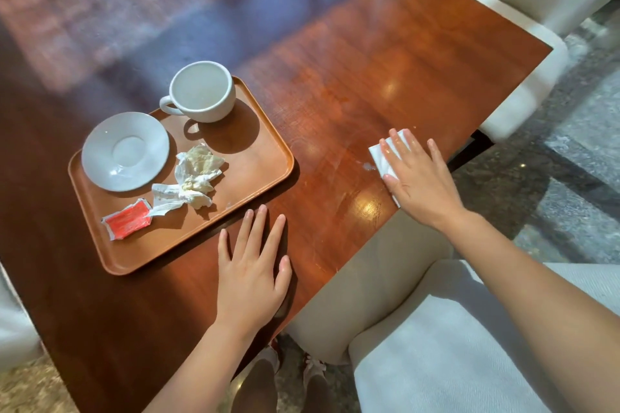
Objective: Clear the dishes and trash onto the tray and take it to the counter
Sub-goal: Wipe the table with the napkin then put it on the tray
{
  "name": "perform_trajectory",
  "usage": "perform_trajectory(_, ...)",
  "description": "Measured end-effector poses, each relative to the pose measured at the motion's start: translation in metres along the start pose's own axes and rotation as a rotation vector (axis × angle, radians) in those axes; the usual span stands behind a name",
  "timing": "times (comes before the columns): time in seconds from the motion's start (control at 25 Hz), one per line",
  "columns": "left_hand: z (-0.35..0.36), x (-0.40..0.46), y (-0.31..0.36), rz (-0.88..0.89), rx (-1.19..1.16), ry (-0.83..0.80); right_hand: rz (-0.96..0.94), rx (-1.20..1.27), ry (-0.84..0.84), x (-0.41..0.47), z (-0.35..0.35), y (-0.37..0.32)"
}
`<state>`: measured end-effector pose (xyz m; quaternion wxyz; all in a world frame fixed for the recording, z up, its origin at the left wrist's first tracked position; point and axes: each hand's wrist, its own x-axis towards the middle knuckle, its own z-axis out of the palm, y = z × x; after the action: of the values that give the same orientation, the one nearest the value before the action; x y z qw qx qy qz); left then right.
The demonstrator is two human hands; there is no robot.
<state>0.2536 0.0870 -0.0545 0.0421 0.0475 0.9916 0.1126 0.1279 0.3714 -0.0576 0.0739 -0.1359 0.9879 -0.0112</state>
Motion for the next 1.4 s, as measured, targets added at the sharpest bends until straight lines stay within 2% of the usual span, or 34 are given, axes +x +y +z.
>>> perform_trajectory(0.08,0.000,0.000,0.000,0.001,0.008,-0.001,-0.040,0.018,-0.025,-0.015,-0.002,-0.023)
perform_trajectory(0.28,-0.002,-0.001,0.001,0.000,0.006,-0.004,-0.273,0.136,-0.008,-0.063,-0.003,-0.077)
perform_trajectory(0.36,-0.002,-0.001,0.001,0.004,0.004,0.000,-0.185,0.218,0.109,-0.044,-0.011,-0.065)
perform_trajectory(0.44,-0.001,-0.001,0.000,0.002,0.002,0.004,0.014,0.220,0.213,-0.003,-0.020,-0.034)
perform_trajectory(0.52,0.000,0.000,0.000,0.001,0.001,0.009,0.177,0.170,0.155,0.034,-0.023,0.000)
perform_trajectory(0.64,0.001,0.000,-0.001,-0.002,-0.005,0.012,0.239,0.141,0.044,0.053,-0.010,0.012)
perform_trajectory(0.84,0.002,-0.001,-0.001,-0.001,-0.005,0.015,0.018,0.014,0.024,0.027,-0.005,-0.030)
perform_trajectory(1.0,0.003,-0.001,-0.001,0.005,-0.022,0.032,-0.312,0.020,-0.061,-0.016,-0.001,-0.085)
perform_trajectory(1.08,0.003,-0.002,-0.003,0.013,-0.017,0.039,-0.419,0.009,-0.093,-0.038,0.000,-0.095)
perform_trajectory(1.24,0.003,-0.001,-0.003,0.015,-0.020,0.050,-0.509,-0.050,-0.113,-0.066,0.002,-0.099)
perform_trajectory(1.32,0.003,-0.001,-0.003,0.018,-0.020,0.053,-0.501,0.006,-0.130,-0.070,0.001,-0.100)
perform_trajectory(1.4,0.004,-0.001,-0.003,0.020,-0.013,0.054,-0.456,0.026,-0.067,-0.070,-0.003,-0.102)
